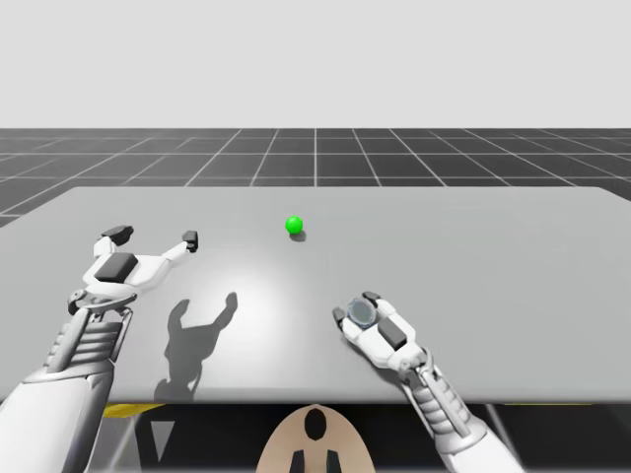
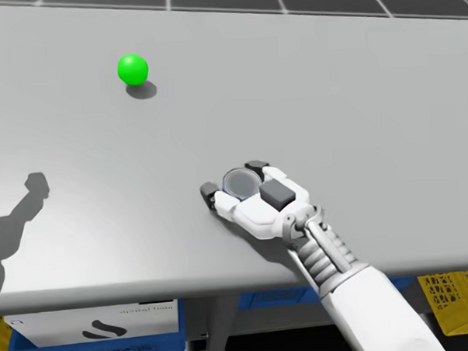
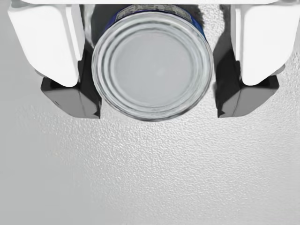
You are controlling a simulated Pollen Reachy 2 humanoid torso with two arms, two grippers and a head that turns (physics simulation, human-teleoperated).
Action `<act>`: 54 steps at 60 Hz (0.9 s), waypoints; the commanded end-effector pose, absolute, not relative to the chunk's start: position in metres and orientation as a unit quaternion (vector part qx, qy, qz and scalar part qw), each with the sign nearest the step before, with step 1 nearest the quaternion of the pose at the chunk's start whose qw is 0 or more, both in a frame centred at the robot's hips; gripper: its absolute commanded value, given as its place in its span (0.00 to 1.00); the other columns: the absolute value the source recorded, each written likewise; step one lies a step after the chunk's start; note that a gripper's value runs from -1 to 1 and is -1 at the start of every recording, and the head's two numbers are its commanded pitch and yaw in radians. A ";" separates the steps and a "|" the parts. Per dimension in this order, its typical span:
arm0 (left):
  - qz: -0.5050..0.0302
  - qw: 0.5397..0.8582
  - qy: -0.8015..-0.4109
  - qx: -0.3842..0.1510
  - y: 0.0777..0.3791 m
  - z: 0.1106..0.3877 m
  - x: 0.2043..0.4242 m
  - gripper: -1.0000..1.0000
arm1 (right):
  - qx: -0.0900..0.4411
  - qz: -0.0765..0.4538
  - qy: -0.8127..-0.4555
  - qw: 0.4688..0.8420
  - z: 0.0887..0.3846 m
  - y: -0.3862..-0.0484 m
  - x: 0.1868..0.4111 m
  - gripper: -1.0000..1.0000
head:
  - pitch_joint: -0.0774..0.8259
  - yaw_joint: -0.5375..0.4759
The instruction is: Watch the red light. When it turns green, pick up the object.
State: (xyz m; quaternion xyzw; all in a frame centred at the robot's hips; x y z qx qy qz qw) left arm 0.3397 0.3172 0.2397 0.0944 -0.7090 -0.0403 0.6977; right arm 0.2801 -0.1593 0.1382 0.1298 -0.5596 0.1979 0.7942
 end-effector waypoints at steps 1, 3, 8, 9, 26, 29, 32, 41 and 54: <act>-0.041 0.698 -0.709 0.095 0.317 0.239 0.340 0.00 | 0.128 0.200 -0.545 0.804 0.130 -0.153 0.277 1.00 | 0.89 0.37; -0.041 0.698 -0.708 0.095 0.317 0.239 0.339 0.00 | 0.129 0.200 -0.546 0.803 0.130 -0.154 0.277 1.00 | 0.89 0.37; -0.041 0.698 -0.708 0.095 0.317 0.239 0.339 0.00 | 0.130 0.199 -0.546 0.803 0.130 -0.154 0.277 1.00 | 0.88 0.37; -0.041 0.698 -0.708 0.095 0.317 0.239 0.339 0.00 | 0.130 0.199 -0.546 0.804 0.130 -0.154 0.277 1.00 | 0.88 0.37; -0.044 0.699 -0.707 0.096 0.315 0.238 0.339 0.00 | 0.139 0.199 -0.545 0.802 0.130 -0.156 0.275 0.99 | 0.66 0.37; -0.046 0.699 -0.707 0.096 0.315 0.238 0.339 0.00 | 0.140 0.200 -0.545 0.802 0.130 -0.156 0.275 0.98 | 0.59 0.36; -0.047 0.700 -0.706 0.096 0.314 0.238 0.339 0.00 | 0.141 0.200 -0.545 0.802 0.130 -0.156 0.275 0.99 | 0.54 0.36; -0.047 0.701 -0.705 0.097 0.314 0.237 0.337 0.00 | 0.147 0.198 -0.550 0.798 0.137 -0.157 0.273 0.99 | 0.47 0.34; -0.046 0.702 -0.704 0.096 0.313 0.236 0.339 0.00 | 0.161 0.189 -0.618 0.746 0.217 -0.157 0.267 1.00 | 0.45 0.34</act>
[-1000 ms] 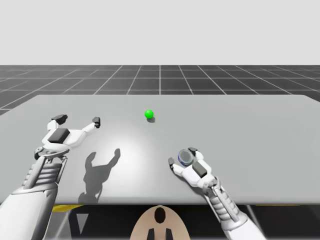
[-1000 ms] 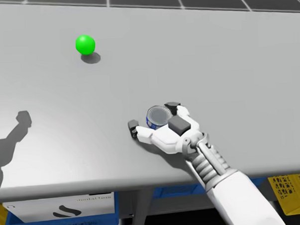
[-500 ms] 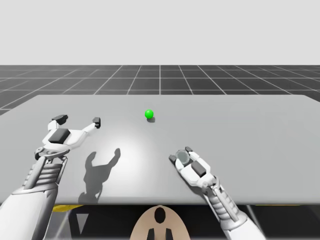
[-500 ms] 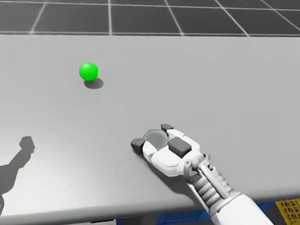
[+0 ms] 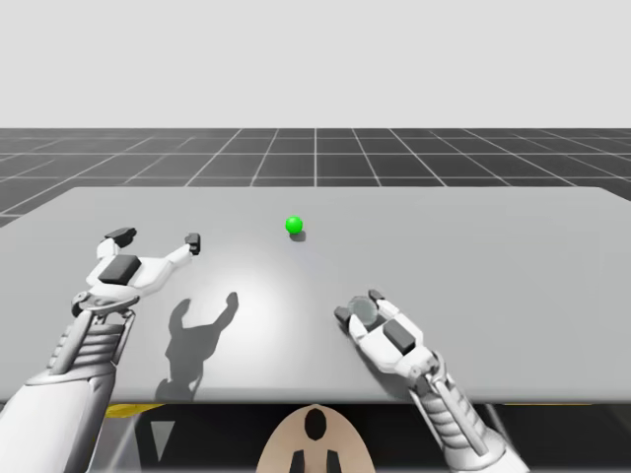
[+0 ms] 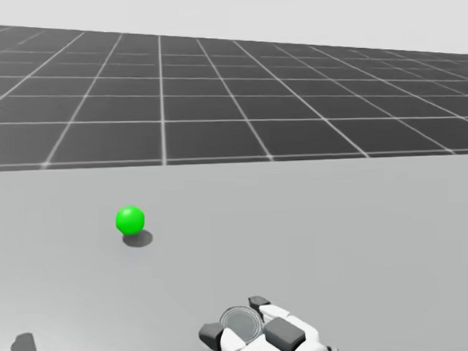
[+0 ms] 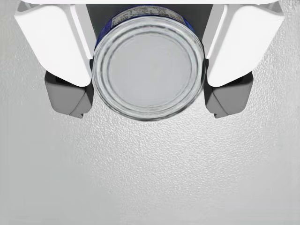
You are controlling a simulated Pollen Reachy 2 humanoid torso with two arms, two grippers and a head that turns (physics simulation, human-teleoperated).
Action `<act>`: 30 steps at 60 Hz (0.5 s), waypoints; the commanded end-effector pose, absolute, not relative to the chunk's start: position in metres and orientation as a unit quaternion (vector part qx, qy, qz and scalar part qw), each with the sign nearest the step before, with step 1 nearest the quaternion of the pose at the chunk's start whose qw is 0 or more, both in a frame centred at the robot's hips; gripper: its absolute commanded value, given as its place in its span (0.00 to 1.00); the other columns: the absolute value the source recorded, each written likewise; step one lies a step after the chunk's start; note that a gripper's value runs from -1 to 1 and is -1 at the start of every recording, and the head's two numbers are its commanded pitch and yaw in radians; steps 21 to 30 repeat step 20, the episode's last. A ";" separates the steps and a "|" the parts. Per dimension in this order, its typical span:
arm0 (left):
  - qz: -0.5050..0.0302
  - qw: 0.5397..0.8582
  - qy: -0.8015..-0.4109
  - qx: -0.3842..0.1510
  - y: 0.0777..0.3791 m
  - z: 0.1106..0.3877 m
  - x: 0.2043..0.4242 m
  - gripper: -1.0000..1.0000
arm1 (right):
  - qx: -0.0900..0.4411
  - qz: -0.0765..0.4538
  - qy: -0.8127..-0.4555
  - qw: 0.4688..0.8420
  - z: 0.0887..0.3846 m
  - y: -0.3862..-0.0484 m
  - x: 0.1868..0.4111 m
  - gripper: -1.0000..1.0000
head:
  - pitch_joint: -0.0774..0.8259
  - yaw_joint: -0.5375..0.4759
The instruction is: Watch the red light. When it turns green, pick up the object.
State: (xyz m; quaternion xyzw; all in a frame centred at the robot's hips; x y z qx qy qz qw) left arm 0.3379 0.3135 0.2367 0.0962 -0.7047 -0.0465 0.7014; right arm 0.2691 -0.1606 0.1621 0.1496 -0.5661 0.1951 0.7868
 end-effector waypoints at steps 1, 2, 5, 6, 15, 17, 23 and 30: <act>-0.046 0.702 -0.704 0.096 0.313 0.236 0.339 0.00 | 0.162 0.188 -0.622 0.743 0.222 -0.157 0.266 1.00 | 0.45 0.34; -0.046 0.702 -0.704 0.096 0.313 0.236 0.339 0.00 | 0.163 0.188 -0.626 0.739 0.227 -0.157 0.266 1.00 | 0.45 0.34; -0.046 0.702 -0.704 0.096 0.314 0.236 0.339 0.00 | 0.161 0.189 -0.648 0.720 0.249 -0.156 0.262 1.00 | 0.45 0.34; -0.046 0.703 -0.704 0.096 0.314 0.236 0.339 0.00 | 0.161 0.188 -0.652 0.717 0.254 -0.156 0.261 1.00 | 0.45 0.34; -0.046 0.703 -0.703 0.096 0.314 0.236 0.340 0.00 | 0.158 0.171 -0.726 0.648 0.319 -0.160 0.246 1.00 | 0.44 0.34; -0.046 0.703 -0.703 0.096 0.313 0.236 0.340 0.00 | 0.157 0.150 -0.754 0.620 0.338 -0.163 0.242 1.00 | 0.43 0.35; -0.045 0.703 -0.703 0.096 0.314 0.236 0.341 0.00 | 0.165 0.137 -0.769 0.602 0.353 -0.167 0.237 1.00 | 0.43 0.35; -0.045 0.703 -0.703 0.096 0.314 0.236 0.341 0.00 | 0.165 0.137 -0.769 0.602 0.353 -0.167 0.237 1.00 | 0.43 0.35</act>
